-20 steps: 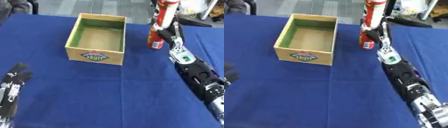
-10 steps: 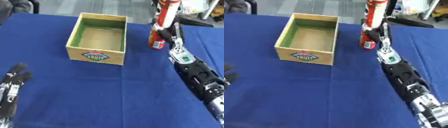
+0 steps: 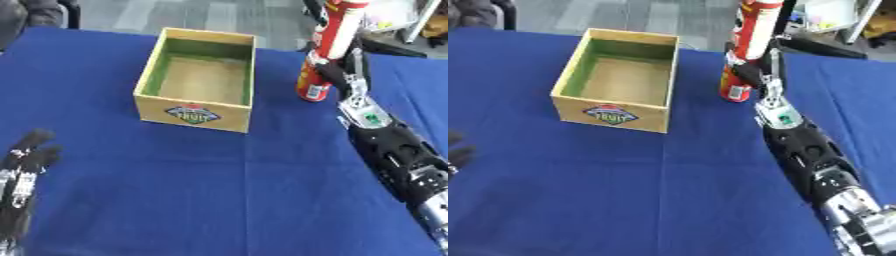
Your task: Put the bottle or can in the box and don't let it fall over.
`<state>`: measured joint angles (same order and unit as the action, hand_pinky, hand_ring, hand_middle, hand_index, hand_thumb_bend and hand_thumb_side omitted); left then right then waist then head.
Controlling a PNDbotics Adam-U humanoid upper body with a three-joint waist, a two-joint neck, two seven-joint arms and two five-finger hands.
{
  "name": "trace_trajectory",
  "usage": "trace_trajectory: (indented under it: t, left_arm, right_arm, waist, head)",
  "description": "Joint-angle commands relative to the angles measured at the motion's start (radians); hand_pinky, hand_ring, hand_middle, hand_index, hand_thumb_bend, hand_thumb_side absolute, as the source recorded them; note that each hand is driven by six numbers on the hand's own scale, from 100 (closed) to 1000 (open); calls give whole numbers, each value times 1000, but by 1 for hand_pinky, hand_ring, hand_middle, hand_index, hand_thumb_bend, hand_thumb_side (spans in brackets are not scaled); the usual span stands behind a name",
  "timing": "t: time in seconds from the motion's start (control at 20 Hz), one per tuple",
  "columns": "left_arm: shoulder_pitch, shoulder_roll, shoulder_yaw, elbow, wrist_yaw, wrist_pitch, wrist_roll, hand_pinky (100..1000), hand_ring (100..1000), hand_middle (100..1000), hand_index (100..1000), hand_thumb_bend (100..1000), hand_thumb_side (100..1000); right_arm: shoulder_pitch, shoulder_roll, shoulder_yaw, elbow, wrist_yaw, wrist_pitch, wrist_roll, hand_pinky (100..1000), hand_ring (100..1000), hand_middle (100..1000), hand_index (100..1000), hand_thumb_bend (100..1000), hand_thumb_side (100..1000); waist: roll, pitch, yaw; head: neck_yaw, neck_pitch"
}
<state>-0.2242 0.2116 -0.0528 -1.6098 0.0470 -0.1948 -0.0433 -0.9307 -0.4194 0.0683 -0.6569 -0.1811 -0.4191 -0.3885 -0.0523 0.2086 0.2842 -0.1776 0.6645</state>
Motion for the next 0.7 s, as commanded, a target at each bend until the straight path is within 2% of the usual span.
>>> trace_trajectory:
  t: [0.05,0.2,0.3,0.45,0.7]
  left_arm:
    - [-15,10,-1,-24,2,-2,-1,862,822,845,946,441,756]
    - [-14,10,0,-23,2,-1,0,862,822,845,946,440,756]
    - [-14,10,0,-23,2,-1,0,862,822,845,946,439,756]
    - [-14,10,0,-23,2,-1,1,862,822,845,946,440,756]
    - [-11,10,1,-22,3,-2,1,863,822,844,946,440,756]
  right_arm:
    - [-13,-24,-7,-3,-13,0,-23,500,420,353,473,100,100]
    - [-9,-27,-4,-17,-22,-7,-44,404,339,271,370,100,100]
    - [-6,-29,-1,-30,-26,-11,-48,372,317,235,315,100,100]
    - [-1,-34,8,-60,-15,-9,-30,369,311,214,279,100,100]
    - [-1,-39,18,-129,2,4,13,367,308,205,272,100,100]
  waist:
    - [3,-11,1]
    - [2,-12,0]
    - [1,-12,-1]
    - [1,-14,-5]
    - [3,-17,-10]
  head:
    - [-1,-12]
    - [0,-12]
    - [0,-12]
    - [2,-11]
    - [6,-10]
